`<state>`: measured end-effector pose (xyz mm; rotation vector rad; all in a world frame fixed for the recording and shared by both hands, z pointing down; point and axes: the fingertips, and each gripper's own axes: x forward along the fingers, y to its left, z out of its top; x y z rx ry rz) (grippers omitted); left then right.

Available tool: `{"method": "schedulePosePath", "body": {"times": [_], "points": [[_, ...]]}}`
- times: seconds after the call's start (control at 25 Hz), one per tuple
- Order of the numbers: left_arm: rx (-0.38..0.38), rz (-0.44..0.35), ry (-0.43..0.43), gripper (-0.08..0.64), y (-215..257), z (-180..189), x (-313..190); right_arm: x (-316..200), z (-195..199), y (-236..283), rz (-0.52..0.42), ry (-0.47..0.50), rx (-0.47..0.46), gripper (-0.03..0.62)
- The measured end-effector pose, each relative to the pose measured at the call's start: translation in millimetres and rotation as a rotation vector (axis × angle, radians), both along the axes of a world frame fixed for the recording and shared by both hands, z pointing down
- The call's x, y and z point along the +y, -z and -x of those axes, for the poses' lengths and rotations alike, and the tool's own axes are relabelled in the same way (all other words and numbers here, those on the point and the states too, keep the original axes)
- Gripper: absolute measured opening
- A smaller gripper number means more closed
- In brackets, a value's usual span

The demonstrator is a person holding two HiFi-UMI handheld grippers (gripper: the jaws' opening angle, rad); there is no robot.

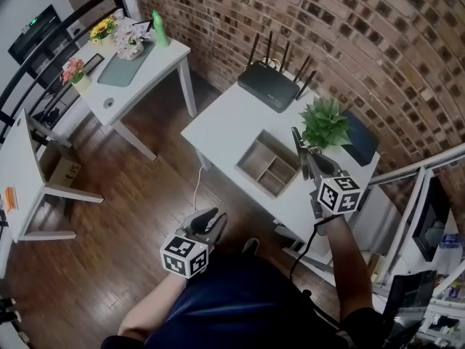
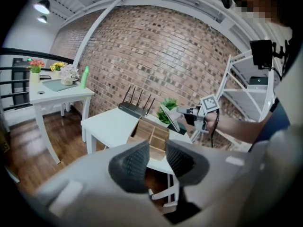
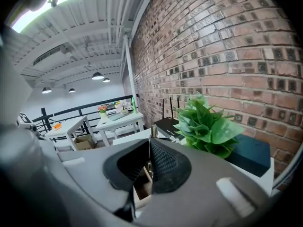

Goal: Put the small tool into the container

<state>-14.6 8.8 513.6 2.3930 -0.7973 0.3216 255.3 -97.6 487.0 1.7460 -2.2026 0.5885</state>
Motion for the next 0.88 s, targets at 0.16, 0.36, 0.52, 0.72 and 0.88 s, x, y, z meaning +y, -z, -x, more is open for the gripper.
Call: {"method": "schedulePosePath", "body": {"times": [0.16,0.36,0.52,0.72,0.88], "points": [[-0.003,0.005,0.028,0.106,-1.1,8.3,-2.5,-14.6,7.5,-2.6,0.002,0.035,0.019,0.015],[-0.003,0.016,0.063,0.104,-5.9,17.0,-6.0,-29.6,12.5,-10.4,0.015,0.068,0.045,0.015],[-0.001,0.023,0.084,0.101,-8.1,20.2,-7.5,-38.3,17.6,-14.5,0.025,0.102,0.060,0.015],[0.002,0.029,0.110,0.101,-10.9,24.7,-9.7,-47.5,22.8,-23.4,0.028,0.155,0.115,0.015],[0.003,0.037,0.130,0.101,-12.2,28.2,-11.5,-51.4,28.7,-32.6,0.034,0.200,0.154,0.015]]}}
